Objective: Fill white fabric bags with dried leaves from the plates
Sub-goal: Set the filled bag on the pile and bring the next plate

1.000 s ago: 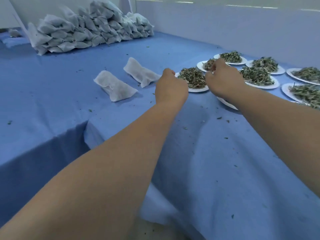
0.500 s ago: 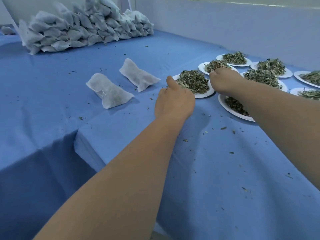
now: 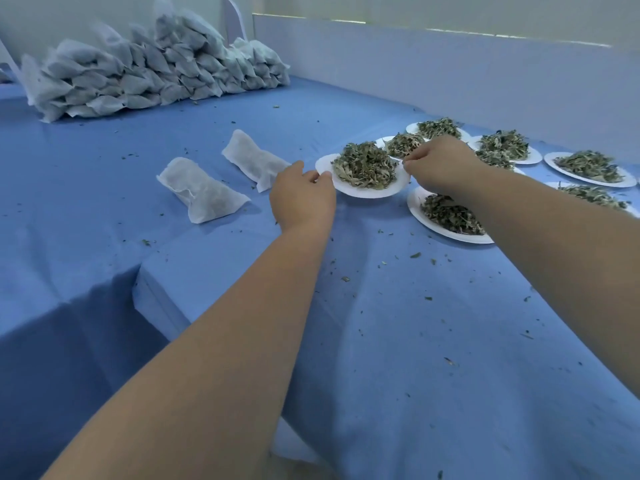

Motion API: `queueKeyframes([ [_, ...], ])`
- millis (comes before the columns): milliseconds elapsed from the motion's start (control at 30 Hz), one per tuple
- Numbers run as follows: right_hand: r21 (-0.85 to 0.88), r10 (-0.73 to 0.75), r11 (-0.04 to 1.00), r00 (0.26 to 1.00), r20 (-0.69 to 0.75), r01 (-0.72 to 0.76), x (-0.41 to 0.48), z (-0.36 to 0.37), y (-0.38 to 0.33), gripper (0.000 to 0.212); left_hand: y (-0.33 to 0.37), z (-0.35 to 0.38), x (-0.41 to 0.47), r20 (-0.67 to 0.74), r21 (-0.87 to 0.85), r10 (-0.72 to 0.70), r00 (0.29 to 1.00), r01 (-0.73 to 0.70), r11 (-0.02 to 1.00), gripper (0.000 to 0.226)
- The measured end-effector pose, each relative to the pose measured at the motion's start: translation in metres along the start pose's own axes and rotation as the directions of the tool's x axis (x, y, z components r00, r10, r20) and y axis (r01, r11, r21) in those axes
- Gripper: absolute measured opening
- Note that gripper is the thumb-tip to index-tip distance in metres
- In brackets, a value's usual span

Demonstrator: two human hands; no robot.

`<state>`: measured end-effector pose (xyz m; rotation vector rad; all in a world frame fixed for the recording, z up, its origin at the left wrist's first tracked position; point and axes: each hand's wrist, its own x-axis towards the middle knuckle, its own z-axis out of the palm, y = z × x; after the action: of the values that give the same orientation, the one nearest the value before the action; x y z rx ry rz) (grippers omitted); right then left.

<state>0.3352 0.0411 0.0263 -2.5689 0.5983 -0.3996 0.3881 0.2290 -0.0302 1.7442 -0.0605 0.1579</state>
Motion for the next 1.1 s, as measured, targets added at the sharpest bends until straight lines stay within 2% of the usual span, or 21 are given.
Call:
queueKeyframes([
  [67, 0.041, -0.01, 0.999, 1.0, -0.002, 0.01, -0.005, -0.001, 0.002, 0.024, 0.003, -0.002, -0.003, 0.006, -0.154, -0.074, 0.997, 0.074, 0.985, 0.053],
  [167, 0.104, -0.003, 0.995, 0.999, -0.036, 0.007, -0.013, -0.006, 0.006, 0.017, 0.005, -0.001, -0.004, 0.008, -0.283, -0.12, 0.993, 0.118, 0.952, 0.042],
  [267, 0.168, 0.011, 0.986, 0.995, -0.102, 0.006, -0.027, -0.02, 0.014, 0.008, 0.013, 0.002, -0.014, 0.039, -0.381, -0.154, 0.987, 0.157, 0.911, 0.055],
  [367, 0.265, 0.062, 0.964, 0.98, -0.187, -0.01, -0.049, -0.043, 0.029, 0.006, 0.024, 0.01, -0.032, 0.104, -0.469, -0.171, 0.98, 0.2, 0.86, 0.053],
  [467, 0.275, 0.127, 0.96, 0.961, -0.246, -0.057, -0.084, -0.072, 0.049, 0.007, 0.038, 0.021, -0.063, 0.182, -0.501, -0.176, 0.967, 0.246, 0.83, 0.05],
  [567, 0.291, 0.2, 0.95, 0.93, -0.308, -0.108, -0.134, -0.106, 0.073, 0.003, 0.053, 0.038, -0.102, 0.288, -0.49, -0.164, 0.944, 0.292, 0.821, 0.044],
  [667, 0.266, 0.25, 0.951, 0.896, -0.367, -0.156, -0.195, -0.137, 0.099, 0.014, 0.066, 0.051, -0.149, 0.411, -0.459, -0.132, 0.902, 0.33, 0.825, 0.032],
  [900, 0.271, 0.411, 0.909, 0.79, -0.455, -0.317, -0.346, -0.189, 0.154, 0.011, 0.084, 0.076, -0.267, 0.66, -0.325, -0.051, 0.749, 0.346, 0.88, 0.012],
  [1000, 0.265, 0.467, 0.884, 0.755, -0.46, -0.385, -0.399, -0.195, 0.171, 0.014, 0.08, 0.084, -0.309, 0.716, -0.251, -0.018, 0.697, 0.281, 0.926, 0.011],
  [1100, 0.25, 0.499, 0.866, 0.744, -0.444, -0.433, -0.44, -0.192, 0.187, 0.017, 0.069, 0.088, -0.334, 0.743, -0.133, 0.061, 0.667, 0.057, 0.989, 0.014],
])
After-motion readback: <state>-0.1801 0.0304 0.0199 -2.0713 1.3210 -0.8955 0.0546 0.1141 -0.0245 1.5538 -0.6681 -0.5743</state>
